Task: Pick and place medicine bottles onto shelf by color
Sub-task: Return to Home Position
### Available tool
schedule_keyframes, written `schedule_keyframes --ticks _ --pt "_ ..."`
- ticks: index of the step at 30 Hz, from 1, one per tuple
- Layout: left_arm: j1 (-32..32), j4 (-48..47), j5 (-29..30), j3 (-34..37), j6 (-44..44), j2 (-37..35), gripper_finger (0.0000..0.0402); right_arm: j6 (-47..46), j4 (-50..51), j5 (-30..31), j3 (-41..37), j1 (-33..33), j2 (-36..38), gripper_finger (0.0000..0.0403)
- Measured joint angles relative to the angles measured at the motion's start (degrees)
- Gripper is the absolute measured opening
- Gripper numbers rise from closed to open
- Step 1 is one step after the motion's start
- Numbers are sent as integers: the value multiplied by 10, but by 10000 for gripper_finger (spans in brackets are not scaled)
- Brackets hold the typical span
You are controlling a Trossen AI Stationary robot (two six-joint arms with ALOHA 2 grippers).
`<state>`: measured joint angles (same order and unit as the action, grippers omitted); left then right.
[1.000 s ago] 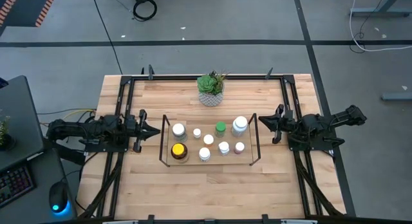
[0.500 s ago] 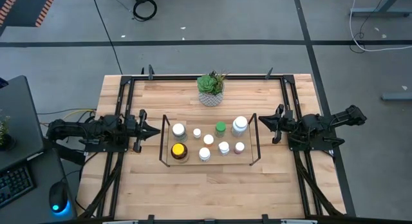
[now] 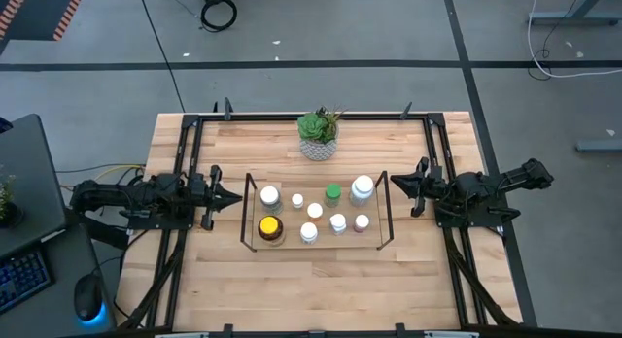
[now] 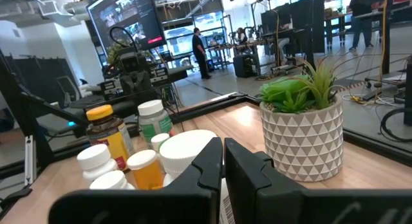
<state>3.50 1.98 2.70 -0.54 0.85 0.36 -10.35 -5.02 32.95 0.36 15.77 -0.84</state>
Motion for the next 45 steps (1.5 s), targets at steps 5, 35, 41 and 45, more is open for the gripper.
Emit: schedule_keyframes --ticks 5,35,41,45 --pt "0 0 0 0 0 0 35 0 0 0 0 0 0 22" --pt "0 0 0 0 0 0 23 0 0 0 0 0 0 23" --pt "0 0 0 0 0 0 31 0 0 0 0 0 0 23" --pt "0 0 0 0 0 0 36 0 0 0 0 0 0 23"
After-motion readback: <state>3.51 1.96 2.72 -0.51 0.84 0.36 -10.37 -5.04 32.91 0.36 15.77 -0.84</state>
